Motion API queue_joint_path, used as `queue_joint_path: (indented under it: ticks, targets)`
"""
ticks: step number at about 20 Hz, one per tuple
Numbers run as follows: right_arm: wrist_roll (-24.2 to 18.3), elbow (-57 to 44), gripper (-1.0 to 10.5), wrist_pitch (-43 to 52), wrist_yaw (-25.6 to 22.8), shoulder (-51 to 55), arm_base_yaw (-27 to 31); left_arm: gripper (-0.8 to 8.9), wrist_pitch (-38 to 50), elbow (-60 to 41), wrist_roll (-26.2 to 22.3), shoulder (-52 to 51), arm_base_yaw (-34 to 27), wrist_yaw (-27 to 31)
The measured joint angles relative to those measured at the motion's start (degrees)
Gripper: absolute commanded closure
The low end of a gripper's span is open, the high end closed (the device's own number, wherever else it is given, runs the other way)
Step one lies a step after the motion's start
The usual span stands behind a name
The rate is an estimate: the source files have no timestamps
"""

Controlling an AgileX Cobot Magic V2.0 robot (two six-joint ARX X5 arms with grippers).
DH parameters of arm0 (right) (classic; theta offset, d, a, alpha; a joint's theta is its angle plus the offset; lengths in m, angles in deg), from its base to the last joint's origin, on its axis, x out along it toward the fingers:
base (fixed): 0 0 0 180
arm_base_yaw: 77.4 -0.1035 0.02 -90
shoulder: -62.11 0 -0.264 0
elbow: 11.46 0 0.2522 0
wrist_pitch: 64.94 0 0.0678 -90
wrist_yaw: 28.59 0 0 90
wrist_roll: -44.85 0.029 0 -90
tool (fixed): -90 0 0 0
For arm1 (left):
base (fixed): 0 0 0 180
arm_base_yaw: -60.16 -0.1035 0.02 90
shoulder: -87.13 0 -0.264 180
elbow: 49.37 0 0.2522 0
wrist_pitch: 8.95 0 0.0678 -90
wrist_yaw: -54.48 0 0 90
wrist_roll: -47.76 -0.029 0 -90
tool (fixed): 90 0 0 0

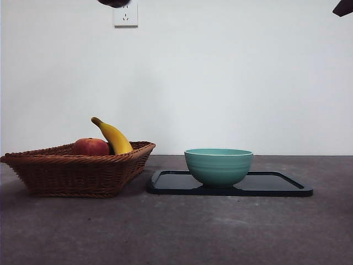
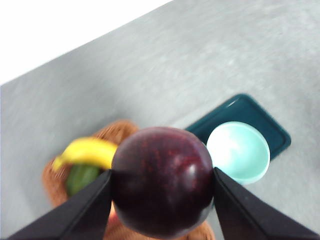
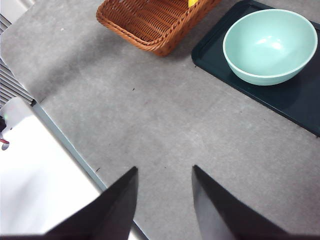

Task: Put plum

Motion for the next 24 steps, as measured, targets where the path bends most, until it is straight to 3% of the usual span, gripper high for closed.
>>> queue_joint_path:
  ticks: [4,10,17,24]
  targets:
    - [0.0,0.0,7.7,0.0,0.0,0.0,0.0,6.06,-2.7,-3.1,0.4,-3.0,-3.1,-6.3]
    - [0.0,0.0,7.7,0.0,0.0,0.0,0.0,6.05,-1.8,-22.9,-0.3,-8.0,-4.7,-6.7]
    - [0.0,0.0,7.7,0.0,0.0,0.0,0.0,6.06,17.9,-49.0,-0.3,-8.2,-5.1,-6.1]
    - [0.0,0.0,7.7,0.0,0.0,0.0,0.0,6.06,36.7,-61.5,0.0,-8.3,-5.1,2.0]
